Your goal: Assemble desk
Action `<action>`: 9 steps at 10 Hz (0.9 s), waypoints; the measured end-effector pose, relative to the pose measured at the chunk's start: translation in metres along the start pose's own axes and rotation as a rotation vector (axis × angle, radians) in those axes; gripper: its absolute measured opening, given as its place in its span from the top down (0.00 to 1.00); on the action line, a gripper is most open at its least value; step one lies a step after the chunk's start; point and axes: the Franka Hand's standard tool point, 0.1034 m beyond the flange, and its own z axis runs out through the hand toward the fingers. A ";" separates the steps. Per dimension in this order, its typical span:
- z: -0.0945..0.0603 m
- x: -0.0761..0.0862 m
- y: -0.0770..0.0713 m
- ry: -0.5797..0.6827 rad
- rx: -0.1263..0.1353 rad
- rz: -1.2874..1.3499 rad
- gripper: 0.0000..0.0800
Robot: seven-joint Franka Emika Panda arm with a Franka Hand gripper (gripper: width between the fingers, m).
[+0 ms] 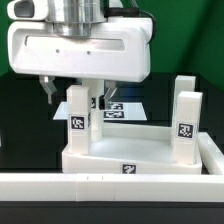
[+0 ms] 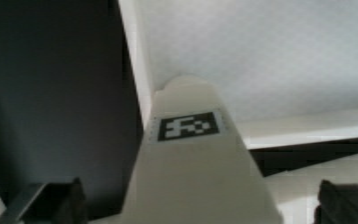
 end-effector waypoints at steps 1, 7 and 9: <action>0.000 0.000 0.000 0.000 -0.001 -0.041 0.19; 0.000 0.000 0.001 0.000 -0.004 -0.104 0.64; 0.000 0.000 0.001 0.000 -0.004 -0.085 0.64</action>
Offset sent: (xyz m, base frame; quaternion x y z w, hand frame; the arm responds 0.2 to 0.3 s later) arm 0.0000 0.0000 0.0000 0.0000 0.0000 0.0000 1.0000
